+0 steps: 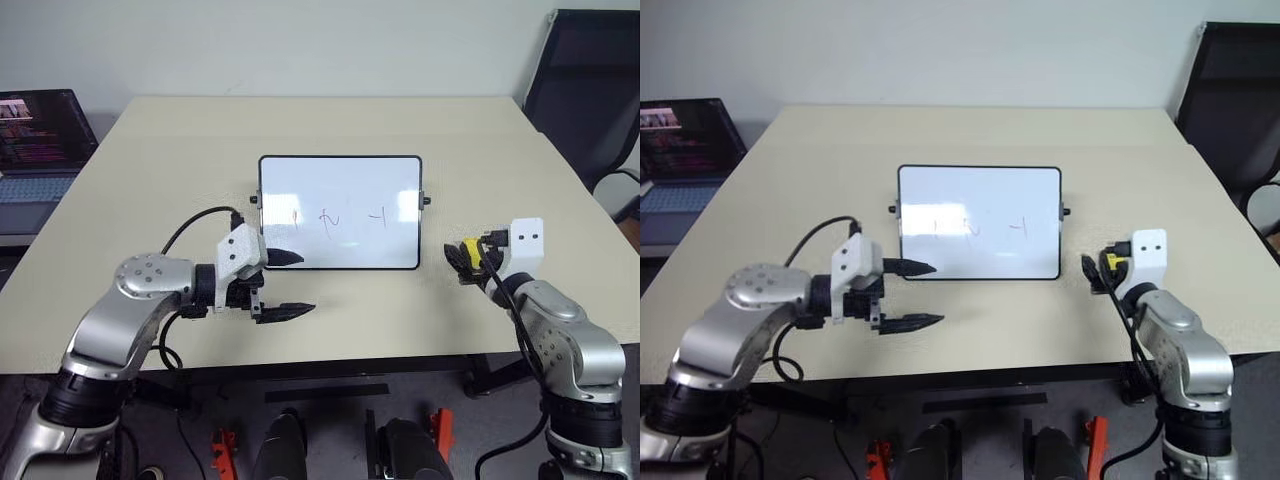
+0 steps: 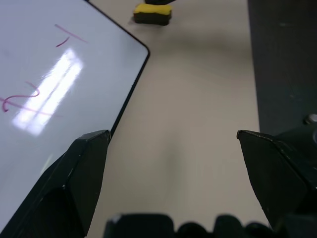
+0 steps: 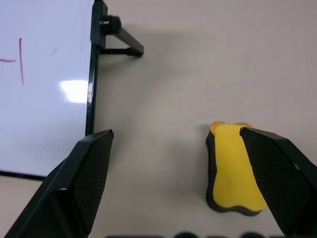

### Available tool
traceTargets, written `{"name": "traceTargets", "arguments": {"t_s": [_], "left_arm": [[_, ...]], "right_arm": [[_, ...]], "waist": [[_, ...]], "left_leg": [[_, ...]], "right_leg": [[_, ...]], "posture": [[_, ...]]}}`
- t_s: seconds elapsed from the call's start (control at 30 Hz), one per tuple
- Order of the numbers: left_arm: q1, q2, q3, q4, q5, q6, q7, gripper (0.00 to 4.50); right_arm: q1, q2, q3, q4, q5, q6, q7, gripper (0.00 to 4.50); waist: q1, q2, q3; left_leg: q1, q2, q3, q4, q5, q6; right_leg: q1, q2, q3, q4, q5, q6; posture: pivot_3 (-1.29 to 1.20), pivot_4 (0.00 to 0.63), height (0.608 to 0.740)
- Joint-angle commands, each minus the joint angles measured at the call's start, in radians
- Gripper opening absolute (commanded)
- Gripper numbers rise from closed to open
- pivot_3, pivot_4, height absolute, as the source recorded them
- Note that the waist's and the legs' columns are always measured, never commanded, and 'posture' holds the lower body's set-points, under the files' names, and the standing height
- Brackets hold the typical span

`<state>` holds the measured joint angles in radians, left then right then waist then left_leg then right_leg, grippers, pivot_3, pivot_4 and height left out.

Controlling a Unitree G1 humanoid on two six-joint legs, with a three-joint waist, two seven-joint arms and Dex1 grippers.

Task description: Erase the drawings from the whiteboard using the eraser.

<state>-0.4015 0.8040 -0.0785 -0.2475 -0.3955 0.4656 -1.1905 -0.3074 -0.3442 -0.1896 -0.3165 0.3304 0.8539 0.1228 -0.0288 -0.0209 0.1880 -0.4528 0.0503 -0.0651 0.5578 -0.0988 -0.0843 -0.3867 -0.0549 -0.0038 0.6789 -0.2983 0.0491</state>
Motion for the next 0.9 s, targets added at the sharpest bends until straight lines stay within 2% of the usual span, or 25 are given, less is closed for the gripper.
{"name": "traceTargets", "arguments": {"t_s": [0.03, 0.3, 0.53, 0.63, 0.9], "left_arm": [[-0.058, -0.009, -0.033, 0.017, -0.012, -0.032, -0.060, 4.50], [-0.145, -0.055, -0.066, 0.082, 0.008, -0.079, -0.097, 4.50], [-0.146, -0.060, -0.063, 0.082, 0.012, -0.080, -0.085, 4.50], [-0.136, -0.051, -0.054, 0.083, 0.016, -0.080, -0.078, 4.50], [-0.105, -0.031, -0.025, 0.084, 0.013, -0.062, -0.052, 4.50]], "right_arm": [[-0.043, 0.005, -0.005, 0.067, -0.036, -0.056, -0.019, 4.46], [-0.096, 0.026, -0.010, 0.228, -0.086, -0.145, -0.045, 4.46], [-0.084, 0.031, -0.022, 0.271, -0.084, -0.168, -0.046, 4.46], [-0.081, 0.034, -0.027, 0.282, -0.087, -0.182, -0.053, 3.90], [-0.082, 0.040, -0.019, 0.307, -0.092, -0.203, -0.058, 1.10]], "waist": [[0.000, 0.000, 0.000], [-0.001, 0.000, 0.000], [-0.003, 0.000, 0.000], [-0.002, 0.000, 0.000], [-0.003, 0.000, 0.000]], "left_leg": [[0.000, 0.000, 0.000, 0.000, 0.000, 0.000], [0.000, 0.000, 0.001, 0.000, 0.000, 0.000], [0.000, 0.000, 0.001, 0.000, 0.000, 0.000], [0.000, 0.000, 0.001, 0.000, 0.000, 0.000], [0.000, 0.000, 0.001, 0.000, 0.000, 0.000]], "right_leg": [[0.000, 0.000, 0.000, 0.000, 0.000, 0.000], [0.000, 0.000, 0.001, 0.001, 0.003, 0.006], [0.000, 0.001, 0.001, 0.001, 0.003, 0.007], [0.000, 0.001, 0.001, 0.001, 0.003, 0.007], [0.000, 0.001, 0.001, 0.001, 0.003, 0.007]], "posture": [[0.00, 0.150, 0.740], [0.00, 0.150, 0.740], [0.00, 0.150, 0.740], [0.00, 0.150, 0.740], [0.00, 0.150, 0.740]]}}
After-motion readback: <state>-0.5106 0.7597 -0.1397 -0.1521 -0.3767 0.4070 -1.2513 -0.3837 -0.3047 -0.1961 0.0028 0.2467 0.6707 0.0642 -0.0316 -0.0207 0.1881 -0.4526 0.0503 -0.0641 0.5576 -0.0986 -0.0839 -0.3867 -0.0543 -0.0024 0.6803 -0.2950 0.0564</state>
